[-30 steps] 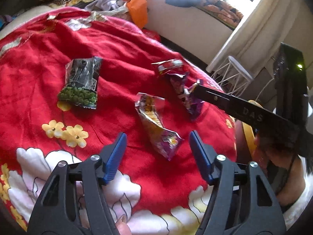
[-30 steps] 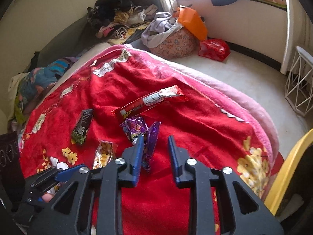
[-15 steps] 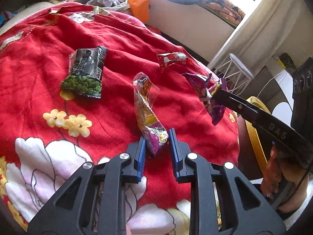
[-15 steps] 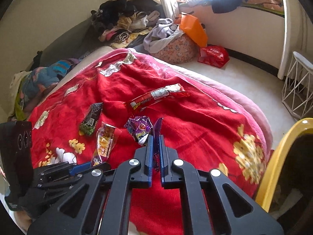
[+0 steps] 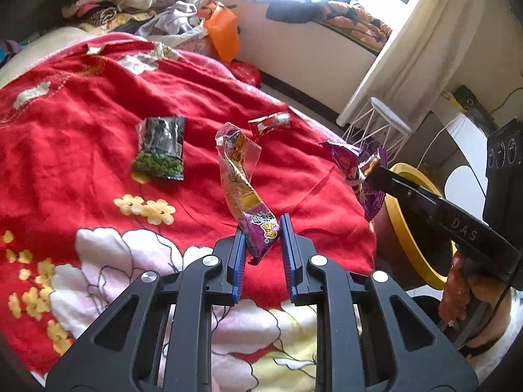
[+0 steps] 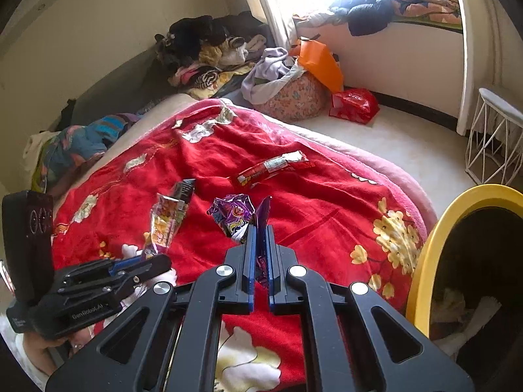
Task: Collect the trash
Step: 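Carry the purple-yellow wrapper with the left tool while the right tool carries the purple wrapper to the bin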
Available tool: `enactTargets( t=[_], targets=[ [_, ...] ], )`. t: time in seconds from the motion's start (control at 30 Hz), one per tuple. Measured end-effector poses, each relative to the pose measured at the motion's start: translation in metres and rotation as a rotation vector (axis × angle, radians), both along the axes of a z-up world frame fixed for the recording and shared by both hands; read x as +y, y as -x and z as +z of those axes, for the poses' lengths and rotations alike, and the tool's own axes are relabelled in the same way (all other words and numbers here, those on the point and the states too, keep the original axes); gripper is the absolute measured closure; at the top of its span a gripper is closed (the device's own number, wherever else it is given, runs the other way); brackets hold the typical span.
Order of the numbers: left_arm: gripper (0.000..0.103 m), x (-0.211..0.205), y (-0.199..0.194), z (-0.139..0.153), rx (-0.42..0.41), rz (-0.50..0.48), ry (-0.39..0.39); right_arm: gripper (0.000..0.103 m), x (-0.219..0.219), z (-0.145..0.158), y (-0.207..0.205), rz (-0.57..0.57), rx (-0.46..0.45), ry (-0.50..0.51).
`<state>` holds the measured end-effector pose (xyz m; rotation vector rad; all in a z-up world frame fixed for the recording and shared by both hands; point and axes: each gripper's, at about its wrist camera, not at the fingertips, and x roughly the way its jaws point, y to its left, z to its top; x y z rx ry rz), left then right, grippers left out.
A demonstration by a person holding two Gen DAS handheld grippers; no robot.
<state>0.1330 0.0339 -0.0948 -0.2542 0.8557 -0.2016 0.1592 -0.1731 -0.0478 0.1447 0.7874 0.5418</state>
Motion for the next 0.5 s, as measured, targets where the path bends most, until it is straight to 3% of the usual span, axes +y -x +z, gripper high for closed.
enactTargets(
  t=[0.5],
  targets=[
    [0.089, -0.016, 0.019, 0.031, -0.087, -0.037, -0.021, 0.098, -0.017, 0.021, 0.027, -0.038, -0.048, -0.004]
  ],
)
